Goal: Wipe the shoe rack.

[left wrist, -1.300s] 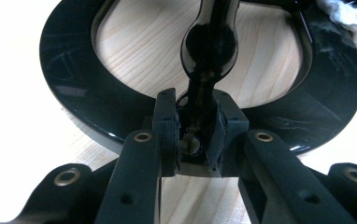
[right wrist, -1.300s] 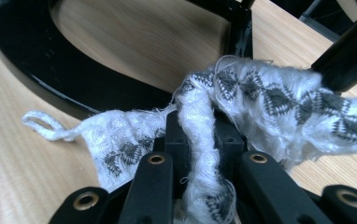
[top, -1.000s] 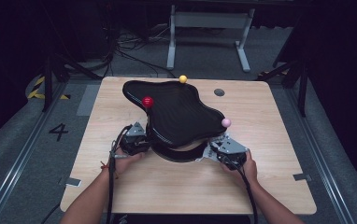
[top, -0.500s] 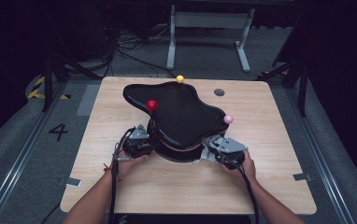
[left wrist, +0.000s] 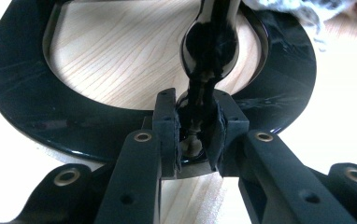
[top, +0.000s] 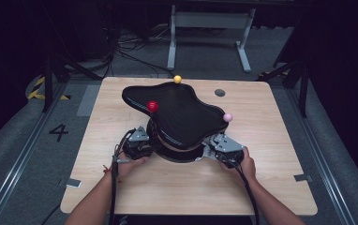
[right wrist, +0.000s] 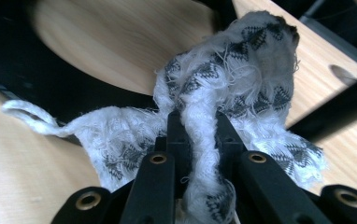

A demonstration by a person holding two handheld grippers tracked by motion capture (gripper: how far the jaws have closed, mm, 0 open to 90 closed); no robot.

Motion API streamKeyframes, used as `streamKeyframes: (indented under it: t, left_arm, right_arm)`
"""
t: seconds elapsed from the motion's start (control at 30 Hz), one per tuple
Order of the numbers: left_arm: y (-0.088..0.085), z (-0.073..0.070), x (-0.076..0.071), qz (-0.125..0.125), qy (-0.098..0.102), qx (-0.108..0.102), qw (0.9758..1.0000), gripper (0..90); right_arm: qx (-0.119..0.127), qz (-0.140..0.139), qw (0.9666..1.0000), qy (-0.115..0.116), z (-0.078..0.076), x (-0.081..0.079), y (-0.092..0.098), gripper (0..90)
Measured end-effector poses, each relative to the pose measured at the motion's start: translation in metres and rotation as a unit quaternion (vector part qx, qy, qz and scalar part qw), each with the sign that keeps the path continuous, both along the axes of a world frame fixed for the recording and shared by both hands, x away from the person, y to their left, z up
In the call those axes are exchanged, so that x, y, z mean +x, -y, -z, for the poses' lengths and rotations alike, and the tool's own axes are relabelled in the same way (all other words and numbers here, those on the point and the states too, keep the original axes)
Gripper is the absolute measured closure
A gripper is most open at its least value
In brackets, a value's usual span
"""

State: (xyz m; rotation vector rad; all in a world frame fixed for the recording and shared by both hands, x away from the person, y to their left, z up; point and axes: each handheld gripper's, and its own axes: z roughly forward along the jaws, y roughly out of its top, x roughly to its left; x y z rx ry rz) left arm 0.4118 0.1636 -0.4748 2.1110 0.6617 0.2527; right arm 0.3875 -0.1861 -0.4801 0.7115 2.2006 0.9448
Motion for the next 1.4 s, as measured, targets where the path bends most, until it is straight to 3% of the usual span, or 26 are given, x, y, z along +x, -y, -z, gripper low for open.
streamKeyframes:
  t: [0.3,0.53,0.87,1.4]
  left_arm:
    - [0.001,0.000,-0.001,0.007,-0.003,-0.002,1.0000,75.0]
    - [0.001,0.001,-0.005,0.017,-0.010,-0.009,0.9998,74.8]
    - [0.002,0.002,-0.008,0.026,-0.012,-0.019,0.9994,74.6]
    - [0.004,0.003,-0.012,0.025,-0.011,-0.019,0.9995,74.7]
  right_arm:
    - [-0.013,0.020,0.9997,0.000,0.002,0.011,0.012,81.1]
    - [0.005,0.010,0.9999,-0.013,0.003,0.016,0.018,81.3]
    - [0.021,-0.014,0.9991,-0.035,0.001,0.010,0.012,81.3]
    - [0.005,-0.047,0.9981,-0.040,-0.003,-0.003,-0.004,81.2]
